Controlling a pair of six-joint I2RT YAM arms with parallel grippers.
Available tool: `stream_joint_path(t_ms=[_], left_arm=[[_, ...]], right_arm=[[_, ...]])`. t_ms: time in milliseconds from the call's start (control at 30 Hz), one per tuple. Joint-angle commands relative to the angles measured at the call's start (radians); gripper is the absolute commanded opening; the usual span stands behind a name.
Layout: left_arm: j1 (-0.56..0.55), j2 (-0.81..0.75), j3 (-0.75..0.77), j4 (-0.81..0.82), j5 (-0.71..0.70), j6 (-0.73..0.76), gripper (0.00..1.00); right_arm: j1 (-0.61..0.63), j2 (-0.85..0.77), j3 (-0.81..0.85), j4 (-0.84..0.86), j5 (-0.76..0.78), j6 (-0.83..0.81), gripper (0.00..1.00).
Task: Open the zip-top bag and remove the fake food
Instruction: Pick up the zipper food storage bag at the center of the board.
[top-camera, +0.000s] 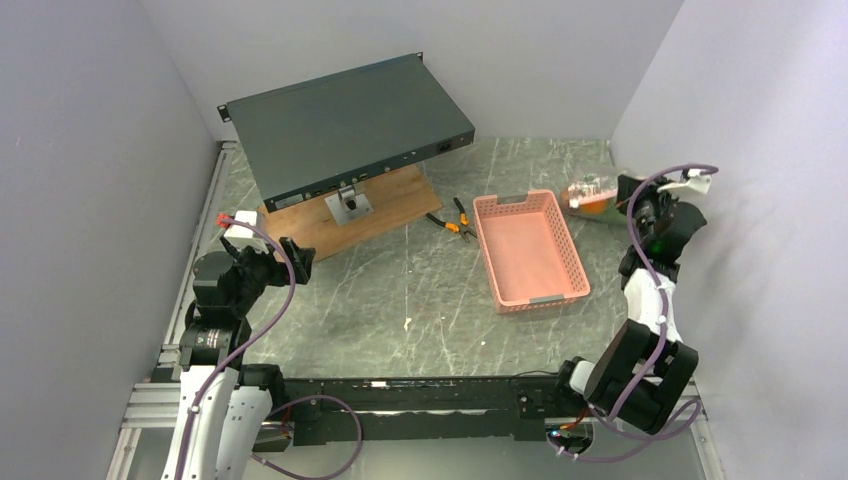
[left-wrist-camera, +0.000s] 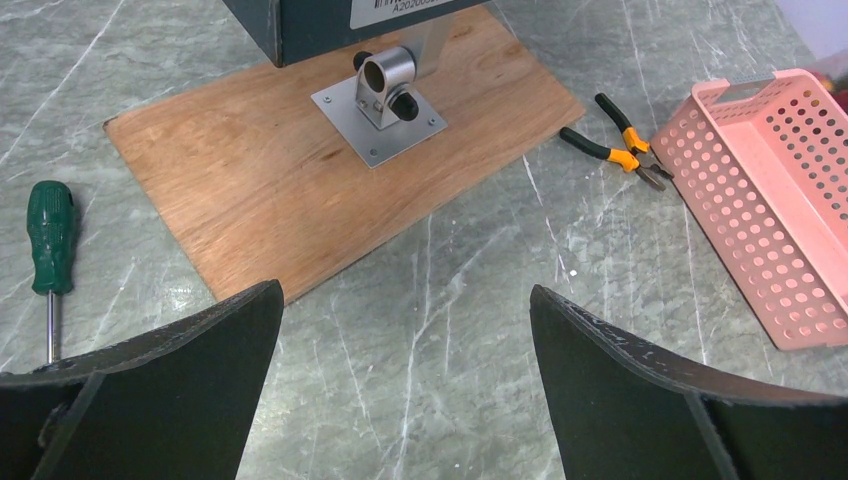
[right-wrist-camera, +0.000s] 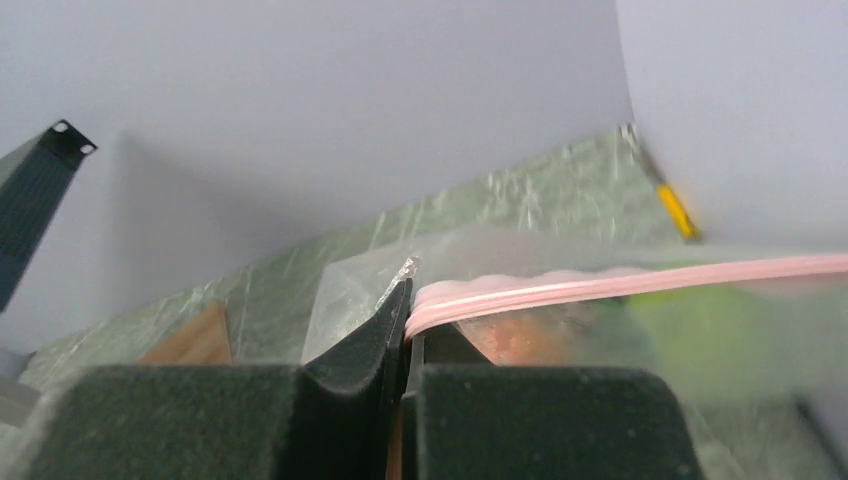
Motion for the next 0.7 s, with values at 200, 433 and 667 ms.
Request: stream_joint_path(t_ms=[200,433,667], left_arm=[[0.005,-0.008,0.002,0.035,0.011,0.003,0.99],[0.005,-0.013,0.000,0.041,0.020,0.003,0.99],[0.005,-0.018,0.000,0.044,0.032,0.004,0.99]], right_arm=[[0.065,-0.007,0.394,-0.071,0.040,-0.133,0.00],[0.107,-0.054,0.480,-0.127,-0.065,-0.122,0.00],[0.183,-0.103,0.535,-0.213,-0.254,-0.060,0.00]])
